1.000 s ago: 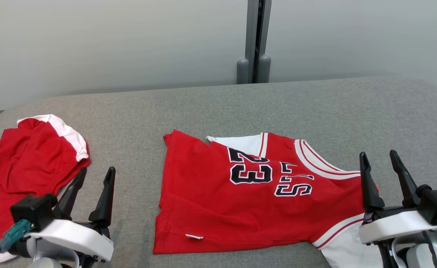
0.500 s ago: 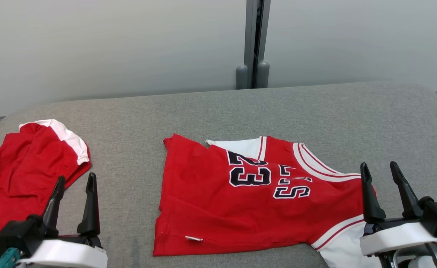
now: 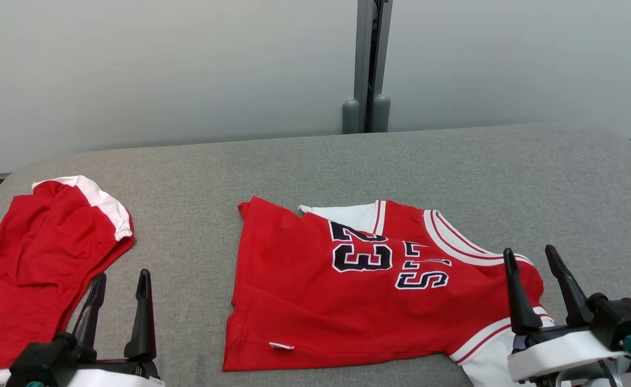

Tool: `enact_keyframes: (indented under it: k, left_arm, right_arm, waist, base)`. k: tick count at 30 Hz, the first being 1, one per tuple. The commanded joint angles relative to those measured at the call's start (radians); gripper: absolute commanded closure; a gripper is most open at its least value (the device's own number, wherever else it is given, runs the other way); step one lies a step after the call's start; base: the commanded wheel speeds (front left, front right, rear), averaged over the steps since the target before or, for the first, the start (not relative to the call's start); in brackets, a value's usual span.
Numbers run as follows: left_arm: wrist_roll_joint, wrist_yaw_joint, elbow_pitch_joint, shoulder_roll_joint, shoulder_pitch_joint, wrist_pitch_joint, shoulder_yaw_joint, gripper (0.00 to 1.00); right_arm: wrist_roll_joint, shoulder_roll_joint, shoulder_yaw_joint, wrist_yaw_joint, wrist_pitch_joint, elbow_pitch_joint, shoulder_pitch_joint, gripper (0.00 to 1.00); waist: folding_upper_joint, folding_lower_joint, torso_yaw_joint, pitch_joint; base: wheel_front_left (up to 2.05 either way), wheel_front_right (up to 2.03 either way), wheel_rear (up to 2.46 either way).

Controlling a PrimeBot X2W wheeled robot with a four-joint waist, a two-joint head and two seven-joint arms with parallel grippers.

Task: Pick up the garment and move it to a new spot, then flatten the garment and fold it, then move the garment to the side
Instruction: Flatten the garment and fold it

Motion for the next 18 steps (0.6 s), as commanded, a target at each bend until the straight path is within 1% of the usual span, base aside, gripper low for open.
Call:
enact_keyframes:
  k: [1, 3, 5, 18]
  left_arm:
    - [0.016, -0.013, 0.008, -0.006, 0.011, -0.004, 0.014, 0.00]
    - [0.022, -0.018, 0.013, -0.012, 0.011, -0.004, 0.018, 0.00]
    - [0.039, -0.037, 0.020, -0.025, 0.010, -0.003, 0.029, 0.00]
    - [0.075, -0.087, 0.045, -0.069, 0.007, -0.004, 0.060, 0.00]
  right_arm:
    - [0.003, -0.007, -0.004, 0.000, -0.002, 0.001, 0.005, 0.00]
    - [0.002, -0.007, -0.004, 0.000, -0.002, 0.002, 0.005, 0.00]
    - [-0.001, -0.007, -0.003, 0.000, -0.002, 0.002, 0.007, 0.00]
    - [-0.008, -0.011, -0.004, 0.000, -0.002, 0.012, 0.003, 0.00]
  waist:
    - [0.0000, 0.0000, 0.001, -0.002]
    - [0.0000, 0.0000, 0.001, -0.003]
    - [0.0000, 0.0000, 0.003, -0.005]
    - [0.0000, 0.0000, -0.006, -0.003]
  base:
    - [0.00, 0.00, 0.00]
    - [0.00, 0.00, 0.00]
    - [0.00, 0.00, 0.00]
    - [0.00, 0.00, 0.00]
